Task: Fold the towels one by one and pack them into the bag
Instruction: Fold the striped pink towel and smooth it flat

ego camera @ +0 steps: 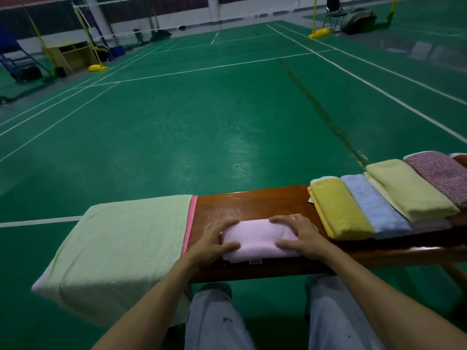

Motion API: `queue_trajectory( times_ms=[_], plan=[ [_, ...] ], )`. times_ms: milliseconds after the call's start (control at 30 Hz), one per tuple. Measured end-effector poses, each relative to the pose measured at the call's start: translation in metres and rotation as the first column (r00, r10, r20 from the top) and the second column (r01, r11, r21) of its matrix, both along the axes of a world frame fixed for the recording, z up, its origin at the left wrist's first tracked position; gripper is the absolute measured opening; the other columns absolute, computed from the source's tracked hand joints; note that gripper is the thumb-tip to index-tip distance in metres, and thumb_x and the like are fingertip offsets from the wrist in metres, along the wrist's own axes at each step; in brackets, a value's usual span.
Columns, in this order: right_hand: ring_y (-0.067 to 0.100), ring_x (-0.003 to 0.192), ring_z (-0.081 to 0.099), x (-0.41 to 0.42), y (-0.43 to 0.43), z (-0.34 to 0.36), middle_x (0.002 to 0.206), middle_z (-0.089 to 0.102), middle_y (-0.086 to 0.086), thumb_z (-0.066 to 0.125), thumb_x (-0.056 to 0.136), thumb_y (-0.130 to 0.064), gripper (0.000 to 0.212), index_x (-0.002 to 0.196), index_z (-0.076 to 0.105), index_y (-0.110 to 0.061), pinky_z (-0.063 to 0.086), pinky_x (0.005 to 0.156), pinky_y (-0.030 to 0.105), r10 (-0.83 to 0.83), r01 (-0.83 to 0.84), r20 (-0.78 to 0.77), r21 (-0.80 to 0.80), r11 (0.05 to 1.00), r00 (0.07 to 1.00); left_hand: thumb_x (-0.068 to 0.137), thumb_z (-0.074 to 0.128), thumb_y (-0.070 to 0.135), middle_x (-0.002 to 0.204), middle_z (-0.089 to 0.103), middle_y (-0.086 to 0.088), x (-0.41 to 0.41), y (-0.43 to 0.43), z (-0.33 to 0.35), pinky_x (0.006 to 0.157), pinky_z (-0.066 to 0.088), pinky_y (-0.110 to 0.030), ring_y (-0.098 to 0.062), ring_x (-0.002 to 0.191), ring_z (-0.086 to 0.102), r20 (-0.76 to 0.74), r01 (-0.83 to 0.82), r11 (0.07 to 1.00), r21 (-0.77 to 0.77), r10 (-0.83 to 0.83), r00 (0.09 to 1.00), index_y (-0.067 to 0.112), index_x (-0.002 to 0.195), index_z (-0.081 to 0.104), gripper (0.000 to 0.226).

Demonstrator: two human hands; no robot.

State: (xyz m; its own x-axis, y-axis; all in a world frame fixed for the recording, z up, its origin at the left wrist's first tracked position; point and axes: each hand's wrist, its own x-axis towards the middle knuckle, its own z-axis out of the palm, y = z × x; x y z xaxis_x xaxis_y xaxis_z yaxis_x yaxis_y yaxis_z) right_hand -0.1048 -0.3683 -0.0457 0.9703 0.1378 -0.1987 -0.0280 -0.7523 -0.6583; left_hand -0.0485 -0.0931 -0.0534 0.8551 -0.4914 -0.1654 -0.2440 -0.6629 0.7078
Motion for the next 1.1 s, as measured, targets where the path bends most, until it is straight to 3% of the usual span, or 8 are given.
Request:
queue_trajectory(
  times_ms=[133,300,433,533,667,867,1000,1100],
  plan=[
    [0.017,0.12,0.045,-0.005,-0.005,0.005,0.124,0.04,-0.006,0.078,0.079,-0.034,0.053,0.109,0.046,-0.064,0.041,0.107,0.046,0.018,-0.029,0.071,0.156,0.987,0.997,0.079,0.076,0.022,0.121,0.049,0.008,-0.003,-0.01,0.008,0.088,0.056,-0.04,-0.018,0.111,0.054,-0.068,-0.014,0.973,-0.229,-0.002,0.998,0.048,0.108,0.05,0.047],
    [0.013,0.114,0.047,-0.009,-0.011,0.02,0.119,0.041,-0.004,0.08,0.079,-0.024,0.057,0.109,0.044,-0.056,0.042,0.103,0.032,0.074,-0.092,0.138,0.126,0.988,0.988,0.074,0.077,0.006,0.111,0.059,-0.008,-0.003,-0.02,0.02,0.079,0.059,-0.045,-0.021,0.098,0.064,-0.091,0.0,0.929,-0.371,-0.036,0.995,0.028,0.109,0.057,0.046],
    [0.014,0.114,0.047,-0.02,-0.028,0.034,0.121,0.041,-0.001,0.075,0.083,-0.028,0.052,0.114,0.045,-0.057,0.041,0.1,0.025,0.076,-0.106,0.17,0.175,0.979,0.982,0.079,0.071,-0.001,0.119,0.047,-0.015,0.001,-0.027,0.038,0.075,0.058,-0.042,-0.027,0.095,0.064,-0.2,-0.043,0.889,-0.456,-0.056,0.978,0.022,0.118,0.05,0.05],
    [0.012,0.112,0.046,-0.032,-0.05,0.049,0.117,0.04,0.0,0.074,0.084,-0.032,0.042,0.11,0.053,-0.057,0.038,0.091,0.009,0.011,-0.059,0.196,0.24,0.969,0.981,0.079,0.07,0.001,0.12,0.046,-0.018,0.009,-0.053,0.059,0.073,0.058,-0.042,-0.028,0.091,0.066,-0.261,-0.046,0.845,-0.532,-0.112,0.959,0.016,0.115,0.047,0.046],
    [0.01,0.11,0.048,-0.046,-0.086,0.062,0.113,0.043,0.0,0.068,0.067,-0.062,0.043,0.107,0.054,-0.066,0.037,0.09,0.006,-0.18,0.099,0.301,0.266,0.959,0.936,0.074,0.079,0.012,0.098,0.055,-0.01,0.027,-0.105,0.084,0.062,0.051,-0.032,-0.026,0.08,0.057,-0.208,0.077,0.82,-0.567,-0.233,0.95,0.018,0.098,0.053,0.036],
    [0.011,0.099,0.053,-0.068,-0.132,0.078,0.109,0.044,0.003,0.071,0.057,-0.054,0.047,0.103,0.062,-0.046,0.041,0.08,0.003,-0.483,0.371,0.302,0.361,0.856,0.822,0.067,0.08,0.011,0.085,0.046,-0.007,0.068,-0.214,0.111,0.06,0.03,-0.03,-0.02,0.077,0.037,-0.033,0.319,0.847,-0.425,-0.367,0.93,0.024,0.088,0.057,0.034],
    [0.003,0.082,0.05,-0.069,-0.142,0.071,0.111,0.041,0.005,0.084,0.073,-0.025,0.042,0.111,0.065,-0.029,0.039,0.069,-0.002,-0.671,0.557,0.321,0.382,0.737,0.668,0.062,0.076,0.011,0.089,0.046,-0.002,0.086,-0.289,0.126,0.056,0.038,-0.018,-0.011,0.069,0.044,0.043,0.451,0.858,-0.246,-0.455,0.89,0.019,0.086,0.057,0.032],
    [0.001,0.076,0.047,-0.062,-0.143,0.061,0.108,0.037,0.001,0.084,0.074,-0.026,0.047,0.117,0.065,-0.025,0.044,0.074,0.008,-0.751,0.667,0.345,0.347,0.659,0.563,0.068,0.078,0.002,0.103,0.046,-0.005,0.1,-0.338,0.124,0.069,0.041,-0.014,-0.012,0.085,0.047,0.141,0.518,0.854,-0.049,-0.508,0.85,0.012,0.095,0.061,0.033]
  ],
)
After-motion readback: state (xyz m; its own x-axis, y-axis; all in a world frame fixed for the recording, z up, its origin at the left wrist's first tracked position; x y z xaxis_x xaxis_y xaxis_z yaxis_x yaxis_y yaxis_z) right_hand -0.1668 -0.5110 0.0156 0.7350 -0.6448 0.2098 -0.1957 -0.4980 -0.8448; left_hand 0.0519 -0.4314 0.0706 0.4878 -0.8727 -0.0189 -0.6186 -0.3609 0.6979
